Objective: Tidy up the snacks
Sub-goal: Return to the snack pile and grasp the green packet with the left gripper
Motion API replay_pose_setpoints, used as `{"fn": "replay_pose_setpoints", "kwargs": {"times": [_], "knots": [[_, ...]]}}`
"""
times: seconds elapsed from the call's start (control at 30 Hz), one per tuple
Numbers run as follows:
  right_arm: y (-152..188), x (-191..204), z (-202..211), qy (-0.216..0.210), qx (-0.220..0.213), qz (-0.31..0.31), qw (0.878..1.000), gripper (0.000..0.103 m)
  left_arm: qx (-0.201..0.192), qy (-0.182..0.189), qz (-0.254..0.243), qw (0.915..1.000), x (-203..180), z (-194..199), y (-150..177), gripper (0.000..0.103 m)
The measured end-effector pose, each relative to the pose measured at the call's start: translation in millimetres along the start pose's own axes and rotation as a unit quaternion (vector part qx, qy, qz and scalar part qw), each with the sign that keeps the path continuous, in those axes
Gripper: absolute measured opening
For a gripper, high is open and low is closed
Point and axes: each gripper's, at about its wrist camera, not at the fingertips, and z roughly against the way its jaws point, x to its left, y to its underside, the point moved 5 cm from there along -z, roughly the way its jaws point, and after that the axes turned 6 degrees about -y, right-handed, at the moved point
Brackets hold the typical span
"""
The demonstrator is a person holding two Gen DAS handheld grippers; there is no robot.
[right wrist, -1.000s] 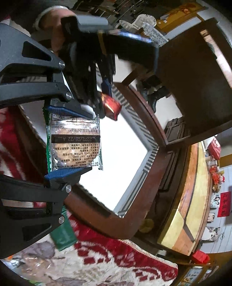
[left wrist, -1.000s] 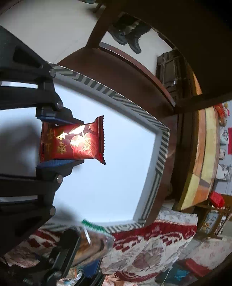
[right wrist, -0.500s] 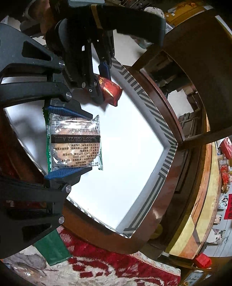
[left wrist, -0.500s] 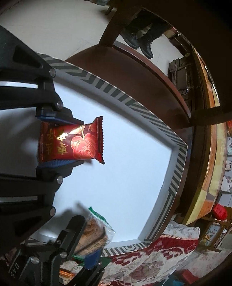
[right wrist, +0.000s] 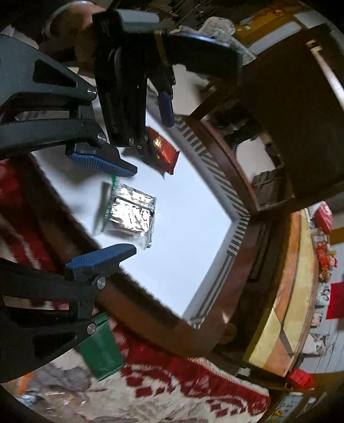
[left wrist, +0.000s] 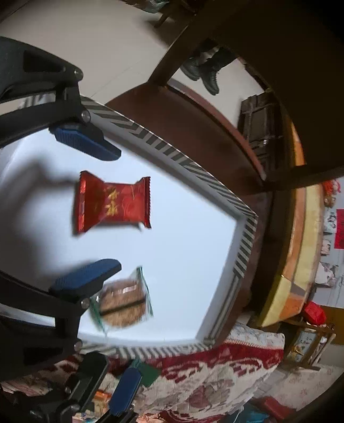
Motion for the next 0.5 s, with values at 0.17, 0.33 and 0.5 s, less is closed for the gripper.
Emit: {"fn": "replay_pose_setpoints", "kwargs": {"times": [0.17, 0.33, 0.5], "knots": [[17, -11, 41, 0.011, -0.029, -0.022, 0.999, 0.053, -0.027, 0.022, -0.013, 0.9993, -22, 31, 3, 0.083], [39, -37, 79, 0.035, -0.046, -0.051, 0.997, 0.053, -0.041, 0.048, -0.041, 0.9972, -57, 54, 8, 0.084], [71, -70, 121, 0.065, -0.064, -0.083, 0.992, 0.053, -0.040, 0.075, -0.068, 0.9940, -92, 69, 14, 0.084]]}}
